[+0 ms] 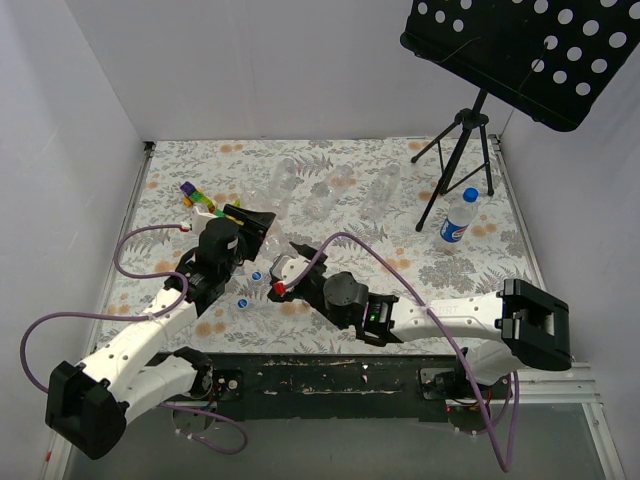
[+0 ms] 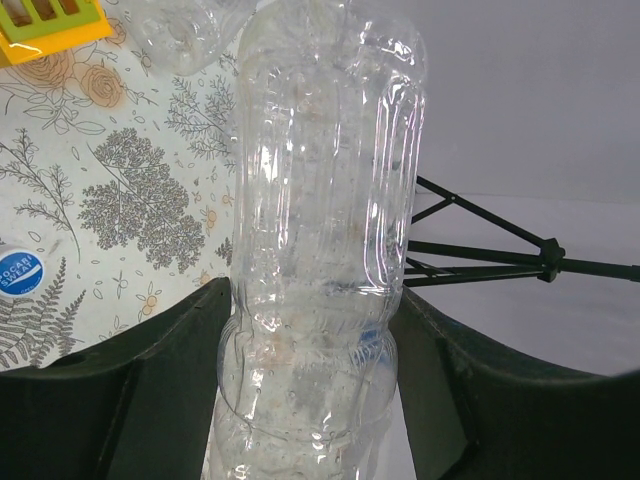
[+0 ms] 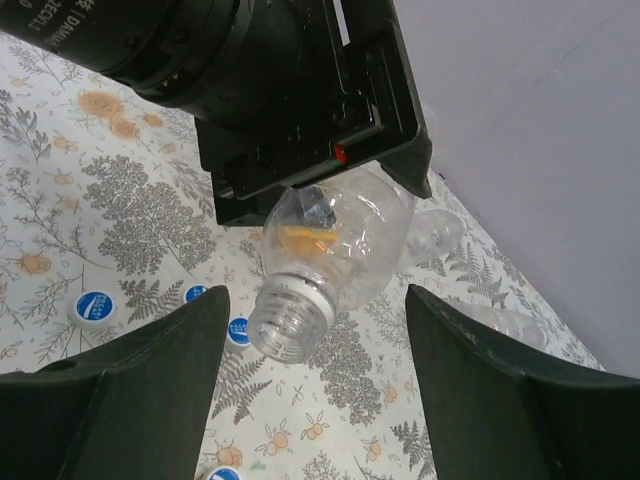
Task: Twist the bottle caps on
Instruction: Pick up the plastic bottle at the center of the board.
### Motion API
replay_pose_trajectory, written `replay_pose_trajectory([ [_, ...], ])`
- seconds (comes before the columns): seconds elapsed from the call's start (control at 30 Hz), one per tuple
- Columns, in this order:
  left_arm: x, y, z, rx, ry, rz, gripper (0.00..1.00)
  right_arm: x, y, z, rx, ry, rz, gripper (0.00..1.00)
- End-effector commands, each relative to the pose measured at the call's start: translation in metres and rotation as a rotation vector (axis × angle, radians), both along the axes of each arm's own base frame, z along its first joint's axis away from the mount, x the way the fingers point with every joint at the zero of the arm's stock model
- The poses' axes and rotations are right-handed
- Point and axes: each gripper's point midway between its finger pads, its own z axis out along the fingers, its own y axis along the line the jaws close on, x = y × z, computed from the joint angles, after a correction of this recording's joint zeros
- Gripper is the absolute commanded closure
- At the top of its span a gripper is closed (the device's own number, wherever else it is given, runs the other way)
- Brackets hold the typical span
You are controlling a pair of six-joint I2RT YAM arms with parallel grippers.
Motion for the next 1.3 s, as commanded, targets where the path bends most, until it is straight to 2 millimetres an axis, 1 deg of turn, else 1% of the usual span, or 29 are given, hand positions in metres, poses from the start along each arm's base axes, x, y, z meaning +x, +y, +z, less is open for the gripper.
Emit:
replay_pose_trajectory([
  [0.0, 0.004, 0.001, 0.02, -0.086, -0.037, 0.059, 0.7, 0.008, 0.007, 0.039, 0.114, -0.056, -0.048, 0.26],
  [0.07, 0.002, 0.001, 0.021, -0.09, -0.043, 0.06, 0.7, 0.009, 0.009, 0.034, 0.094, -0.056, -0.055, 0.31],
  [0.2, 0.0, 0.002, 0.027, -0.106, -0.059, 0.061, 0.7, 0.011, 0.008, 0.027, 0.066, -0.051, -0.068, 0.32],
  [0.37, -0.004, 0.001, 0.026, -0.124, -0.058, 0.054, 0.7, 0.01, 0.008, 0.02, 0.042, -0.039, -0.075, 0.4],
  [0.43, -0.006, 0.001, 0.027, -0.129, -0.059, 0.048, 0.7, 0.008, 0.009, 0.02, 0.037, -0.038, -0.074, 0.47],
  [0.5, -0.007, 0.0, 0.027, -0.132, -0.06, 0.042, 0.7, 0.008, 0.009, 0.022, 0.04, -0.038, -0.074, 0.57],
  [0.53, -0.008, 0.0, 0.027, -0.133, -0.061, 0.041, 0.7, 0.007, 0.009, 0.023, 0.042, -0.038, -0.072, 0.61],
  [0.6, -0.009, 0.0, 0.027, -0.126, -0.066, 0.034, 0.66, 0.006, 0.008, 0.026, 0.05, -0.037, -0.071, 0.69],
  [0.63, -0.01, 0.0, 0.029, -0.126, -0.07, 0.032, 0.62, 0.006, 0.006, 0.028, 0.055, -0.035, -0.071, 0.75],
  [0.7, -0.01, 0.0, 0.028, -0.112, -0.077, 0.023, 0.52, 0.005, 0.004, 0.03, 0.064, -0.027, -0.072, 0.86],
  [0.73, -0.011, 0.0, 0.027, -0.109, -0.079, 0.02, 0.45, 0.005, 0.002, 0.031, 0.067, -0.021, -0.073, 0.93],
  [0.77, -0.011, 0.0, 0.028, -0.102, -0.089, 0.016, 0.37, 0.004, 0.0, 0.034, 0.078, -0.015, -0.076, 0.98],
  [0.83, -0.012, 0.002, 0.025, -0.068, -0.106, 0.009, 0.19, 0.003, -0.004, 0.037, 0.09, 0.0, -0.077, 0.99],
  [0.93, -0.013, 0.008, 0.027, 0.031, -0.161, -0.008, 0.02, 0.003, -0.012, 0.04, 0.09, 0.025, -0.091, 0.99],
  [1.0, -0.014, 0.014, 0.031, 0.104, -0.196, -0.015, 0.02, 0.003, -0.018, 0.041, 0.077, 0.041, -0.099, 0.99],
  [1.07, -0.016, 0.018, 0.042, 0.196, -0.268, -0.04, 0.02, 0.003, -0.024, 0.04, 0.056, 0.065, -0.1, 0.99],
  [1.13, -0.02, 0.024, 0.056, 0.312, -0.352, -0.065, 0.02, 0.002, -0.032, 0.036, 0.022, 0.104, -0.095, 0.99],
  [1.17, -0.022, 0.025, 0.067, 0.364, -0.413, -0.083, 0.02, 0.002, -0.035, 0.033, 0.004, 0.127, -0.084, 0.99],
  [1.27, -0.034, 0.027, 0.091, 0.62, -0.611, -0.178, 0.02, 0.006, -0.049, 0.035, 0.004, 0.219, -0.052, 0.99],
])
